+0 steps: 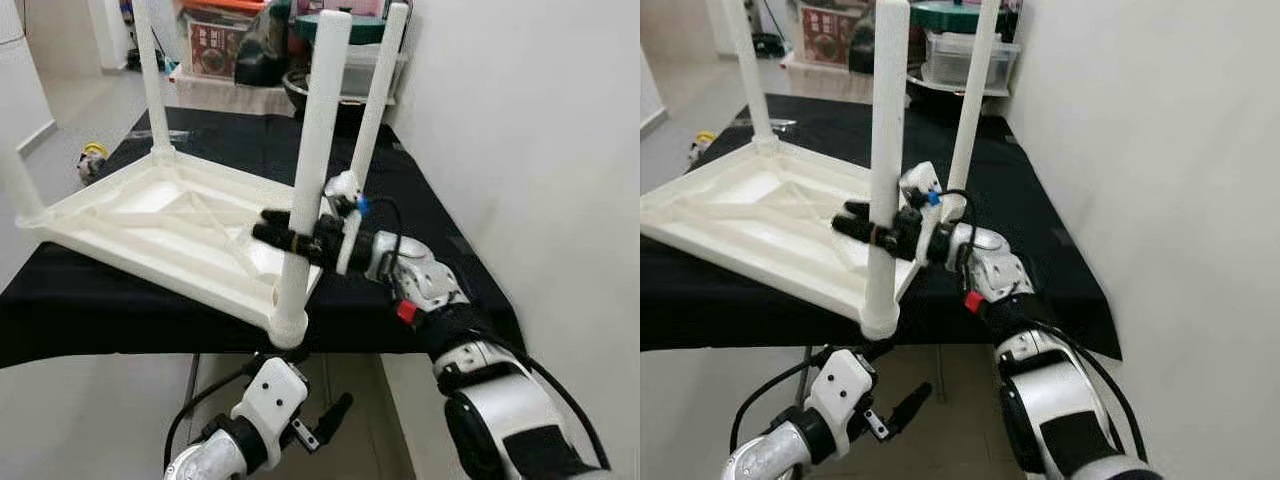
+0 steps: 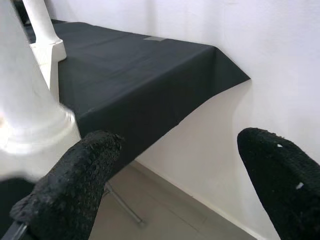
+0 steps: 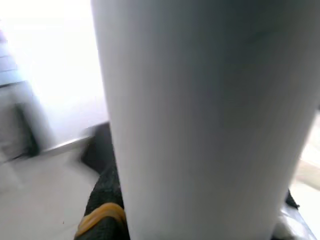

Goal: Building children table

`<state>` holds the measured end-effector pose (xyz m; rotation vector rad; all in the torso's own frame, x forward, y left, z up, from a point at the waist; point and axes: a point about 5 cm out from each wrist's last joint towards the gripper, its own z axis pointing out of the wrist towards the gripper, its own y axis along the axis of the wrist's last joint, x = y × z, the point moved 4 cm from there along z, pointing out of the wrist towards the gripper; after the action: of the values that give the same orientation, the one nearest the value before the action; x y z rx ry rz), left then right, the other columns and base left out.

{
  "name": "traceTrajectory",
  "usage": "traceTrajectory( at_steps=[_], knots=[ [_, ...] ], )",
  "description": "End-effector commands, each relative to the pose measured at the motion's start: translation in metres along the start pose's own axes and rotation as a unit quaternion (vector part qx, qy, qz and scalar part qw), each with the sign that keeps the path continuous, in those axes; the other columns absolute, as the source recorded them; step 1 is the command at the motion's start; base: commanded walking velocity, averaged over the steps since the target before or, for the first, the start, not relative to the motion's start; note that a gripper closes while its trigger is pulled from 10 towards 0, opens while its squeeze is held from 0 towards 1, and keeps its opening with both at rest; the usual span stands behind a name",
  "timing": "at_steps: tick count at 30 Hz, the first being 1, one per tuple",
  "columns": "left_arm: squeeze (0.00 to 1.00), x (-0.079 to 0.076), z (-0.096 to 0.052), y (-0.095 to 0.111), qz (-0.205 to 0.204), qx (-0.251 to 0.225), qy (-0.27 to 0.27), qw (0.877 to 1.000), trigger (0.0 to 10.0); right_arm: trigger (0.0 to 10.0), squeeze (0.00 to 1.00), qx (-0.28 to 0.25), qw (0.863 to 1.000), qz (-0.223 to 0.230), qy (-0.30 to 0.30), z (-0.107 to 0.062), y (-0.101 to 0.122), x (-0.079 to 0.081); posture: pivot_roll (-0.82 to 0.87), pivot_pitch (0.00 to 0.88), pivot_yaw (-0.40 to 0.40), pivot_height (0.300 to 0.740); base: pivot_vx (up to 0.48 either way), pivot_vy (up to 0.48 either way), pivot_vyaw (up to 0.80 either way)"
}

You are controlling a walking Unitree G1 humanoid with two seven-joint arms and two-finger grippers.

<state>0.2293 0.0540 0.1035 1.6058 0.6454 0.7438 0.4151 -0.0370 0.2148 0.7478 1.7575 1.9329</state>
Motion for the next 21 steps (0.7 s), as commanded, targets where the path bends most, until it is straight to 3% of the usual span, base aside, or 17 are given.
traceTrajectory(
  at_steps=[1,4,7,8,15,16,19,20,21],
  knots=[
    [0.0,-0.001,0.0,-0.003,0.003,0.006,-0.001,1.0,10.0,0.0,0.0,0.021,0.983,0.017,-0.179,-0.02,-0.008,-0.049,0.14,0.0,-0.146,0.74,0.0,0.0,0.0],
    [0.0,0.0,0.0,-0.003,0.003,0.006,-0.001,1.0,10.0,0.0,0.0,0.031,0.968,0.02,-0.248,-0.03,-0.011,-0.064,0.13,0.0,-0.147,0.74,0.0,0.0,0.0],
    [0.0,0.0,0.001,-0.003,0.003,0.005,0.0,1.0,10.0,0.0,0.0,0.047,0.939,0.031,-0.339,-0.044,-0.018,-0.081,0.13,0.0,-0.148,0.74,0.0,0.0,0.0],
    [0.0,0.0,0.001,-0.002,0.004,0.005,0.0,1.0,10.0,0.0,0.0,0.05,0.924,0.034,-0.377,-0.049,-0.021,-0.086,0.13,0.0,-0.148,0.74,0.0,0.0,0.0],
    [0.0,0.0,0.001,-0.002,0.005,0.004,-0.001,1.0,10.0,0.0,0.0,0.052,0.839,0.08,-0.536,-0.057,-0.037,-0.085,0.13,0.0,-0.148,0.74,0.0,0.0,0.0],
    [0.0,0.0,0.001,-0.002,0.005,0.004,-0.001,1.0,10.0,0.0,0.0,0.052,0.839,0.08,-0.536,-0.057,-0.037,-0.085,0.13,0.0,-0.148,0.74,0.0,0.0,0.0],
    [0.0,0.0,0.002,-0.001,0.007,0.005,0.0,1.0,10.0,0.0,0.0,0.04,0.813,0.081,-0.575,-0.056,-0.035,-0.079,0.14,0.0,-0.153,0.74,0.0,0.0,0.0],
    [0.0,0.0,0.002,-0.001,0.007,0.005,0.0,1.0,10.0,0.0,0.0,0.04,0.813,0.081,-0.575,-0.056,-0.035,-0.079,0.14,0.0,-0.153,0.74,0.0,0.0,0.0],
    [0.0,0.0,0.002,-0.001,0.007,0.004,0.002,1.0,10.0,0.0,0.0,0.033,0.799,0.074,-0.596,-0.06,-0.032,-0.081,0.14,0.0,-0.152,0.74,0.0,0.0,0.0]
  ],
)
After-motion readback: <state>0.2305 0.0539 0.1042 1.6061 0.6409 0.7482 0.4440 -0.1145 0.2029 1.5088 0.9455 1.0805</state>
